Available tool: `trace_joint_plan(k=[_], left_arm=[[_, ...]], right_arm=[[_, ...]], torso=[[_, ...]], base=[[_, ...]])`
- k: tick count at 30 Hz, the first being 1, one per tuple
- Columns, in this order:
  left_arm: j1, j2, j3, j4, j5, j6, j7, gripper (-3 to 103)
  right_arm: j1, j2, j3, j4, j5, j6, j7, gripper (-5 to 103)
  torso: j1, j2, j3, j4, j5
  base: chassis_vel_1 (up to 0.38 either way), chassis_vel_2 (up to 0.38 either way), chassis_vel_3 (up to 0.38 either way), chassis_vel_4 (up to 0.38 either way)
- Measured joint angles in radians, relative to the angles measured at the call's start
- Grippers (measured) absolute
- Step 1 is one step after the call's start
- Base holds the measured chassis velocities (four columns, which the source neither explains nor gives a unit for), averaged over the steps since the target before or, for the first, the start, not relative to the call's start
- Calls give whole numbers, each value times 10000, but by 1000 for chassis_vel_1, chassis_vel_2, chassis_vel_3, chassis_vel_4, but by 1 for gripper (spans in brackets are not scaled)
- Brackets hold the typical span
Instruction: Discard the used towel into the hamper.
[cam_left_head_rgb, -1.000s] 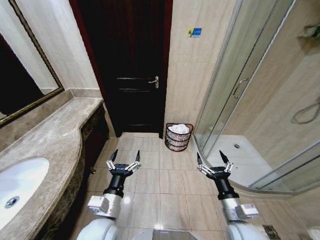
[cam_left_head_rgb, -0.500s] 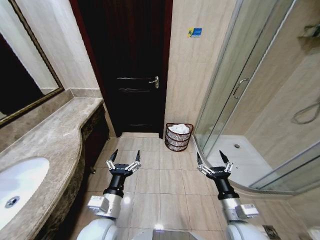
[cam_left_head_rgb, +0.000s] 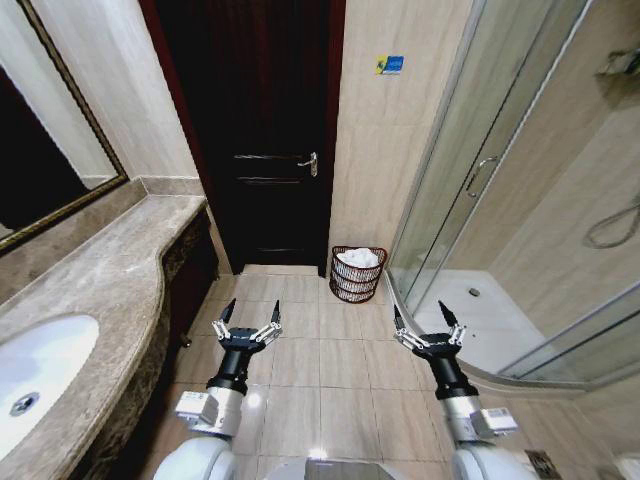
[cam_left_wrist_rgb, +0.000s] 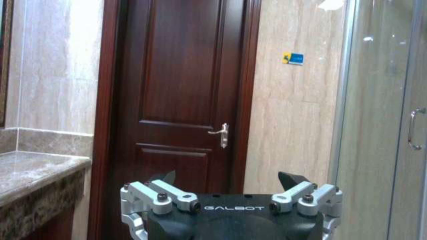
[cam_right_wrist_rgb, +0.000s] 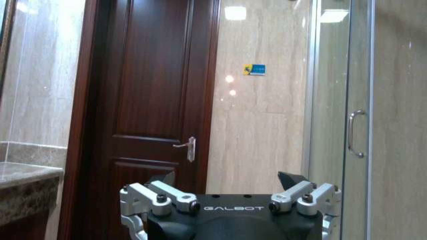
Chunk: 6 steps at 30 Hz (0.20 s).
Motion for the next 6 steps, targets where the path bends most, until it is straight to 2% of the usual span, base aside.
trace_joint_plan(k=[6], left_arm=[[0, 0, 0, 0, 0, 0, 0, 100]], right_arm=[[0, 0, 0, 0, 0, 0, 0, 100]], torso=[[0, 0, 0, 0, 0]], base=[[0, 0, 0, 0]])
